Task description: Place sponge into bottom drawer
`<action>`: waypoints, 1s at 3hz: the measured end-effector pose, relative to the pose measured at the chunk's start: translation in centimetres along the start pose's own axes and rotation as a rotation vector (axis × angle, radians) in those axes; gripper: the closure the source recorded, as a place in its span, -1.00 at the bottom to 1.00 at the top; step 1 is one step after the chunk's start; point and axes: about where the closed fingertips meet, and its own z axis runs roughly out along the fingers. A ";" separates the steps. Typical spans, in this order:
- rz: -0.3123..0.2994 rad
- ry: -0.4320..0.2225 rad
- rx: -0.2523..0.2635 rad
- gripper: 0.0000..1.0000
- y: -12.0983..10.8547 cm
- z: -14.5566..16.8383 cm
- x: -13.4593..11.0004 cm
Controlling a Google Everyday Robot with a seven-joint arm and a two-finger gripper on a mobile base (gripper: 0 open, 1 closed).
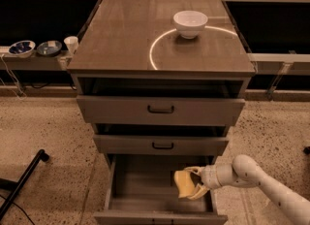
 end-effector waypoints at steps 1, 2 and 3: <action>0.088 0.005 0.043 1.00 1.6 4.4 3.6; 0.153 0.065 0.112 1.00 1.8 7.9 5.5; 0.226 0.081 0.156 0.68 2.1 10.4 4.9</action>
Offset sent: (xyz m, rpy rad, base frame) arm 0.0072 0.0500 -0.1359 -0.1125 0.0611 -0.3673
